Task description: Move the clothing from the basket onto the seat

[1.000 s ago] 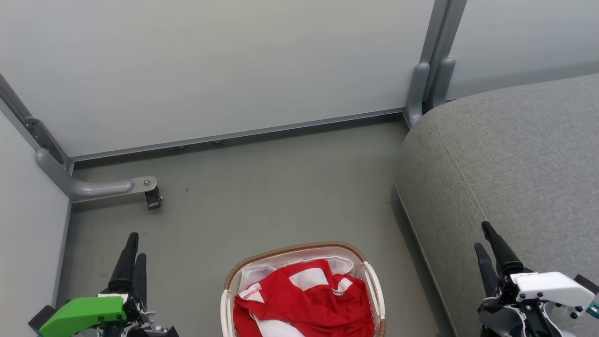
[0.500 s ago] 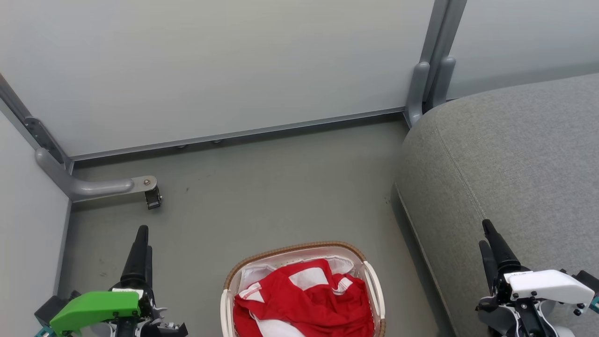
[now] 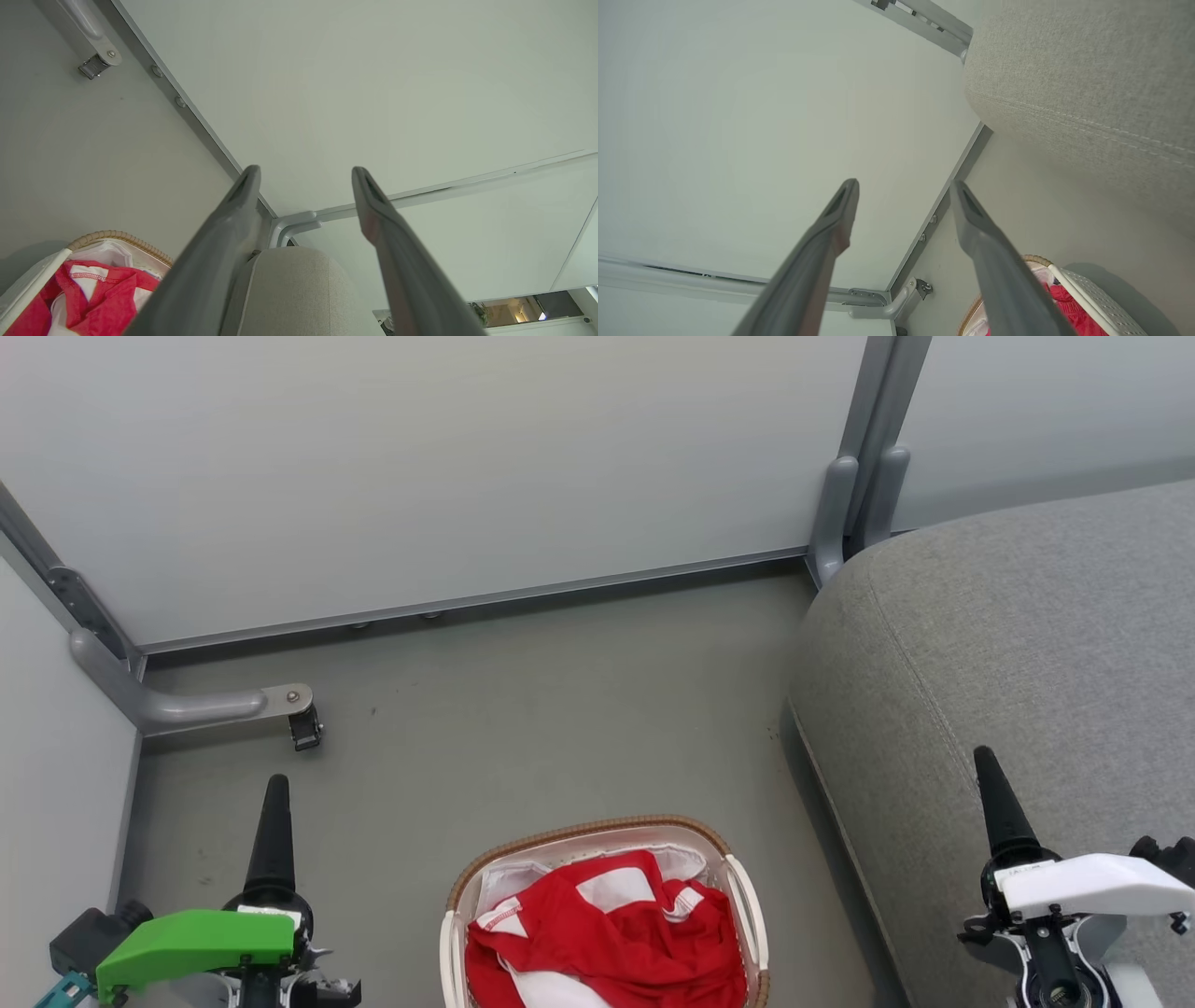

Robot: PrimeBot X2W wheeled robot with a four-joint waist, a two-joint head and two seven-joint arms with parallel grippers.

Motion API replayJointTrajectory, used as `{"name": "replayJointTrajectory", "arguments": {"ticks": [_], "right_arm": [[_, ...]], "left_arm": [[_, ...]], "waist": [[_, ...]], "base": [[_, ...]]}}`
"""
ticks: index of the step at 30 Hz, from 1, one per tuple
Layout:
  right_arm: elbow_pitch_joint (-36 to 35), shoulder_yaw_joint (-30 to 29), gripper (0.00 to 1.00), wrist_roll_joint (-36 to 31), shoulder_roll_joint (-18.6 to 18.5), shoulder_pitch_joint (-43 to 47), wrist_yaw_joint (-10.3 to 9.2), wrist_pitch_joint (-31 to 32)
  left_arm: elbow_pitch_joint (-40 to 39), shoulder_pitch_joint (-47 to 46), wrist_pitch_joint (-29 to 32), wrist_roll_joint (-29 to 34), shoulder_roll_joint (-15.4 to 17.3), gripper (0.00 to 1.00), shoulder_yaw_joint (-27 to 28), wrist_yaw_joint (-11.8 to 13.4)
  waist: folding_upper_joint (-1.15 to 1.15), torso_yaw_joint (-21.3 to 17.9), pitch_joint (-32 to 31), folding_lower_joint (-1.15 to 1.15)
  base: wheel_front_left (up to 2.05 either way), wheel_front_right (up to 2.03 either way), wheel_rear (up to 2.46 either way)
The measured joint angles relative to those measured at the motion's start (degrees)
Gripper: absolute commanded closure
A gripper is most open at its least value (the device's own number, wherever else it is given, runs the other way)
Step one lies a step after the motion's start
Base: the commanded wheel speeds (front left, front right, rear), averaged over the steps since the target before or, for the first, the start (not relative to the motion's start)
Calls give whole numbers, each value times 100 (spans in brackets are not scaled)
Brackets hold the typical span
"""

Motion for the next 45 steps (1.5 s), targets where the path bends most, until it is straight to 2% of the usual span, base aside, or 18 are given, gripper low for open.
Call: {"name": "replayJointTrajectory", "arguments": {"ticks": [4, 14, 21, 45], "right_arm": [[-170, 80, 0, -647, -12, 6, 0, -81], [-260, 315, 0, -1750, -23, 79, 0, -275], [-185, 528, 0, -2608, -27, 116, 0, -426], [-65, 767, 0, -4273, -46, 144, 0, -790]], "left_arm": [[-85, 26, -80, 449, 2, 0, 8, 31], [-201, 86, -263, 1435, 7, 0, -62, 127], [-222, 192, -414, 2409, 9, 0, -209, 260], [-207, 357, -788, 3961, 15, 0, -398, 335]], "waist": [[0, 3, 11, 0], [0, 7, 32, 0], [0, 13, 56, 0], [0, 25, 62, 0]], "base": [[0, 0, 0], [0, 0, 0], [0, 0, 0], [0, 0, 0]]}}
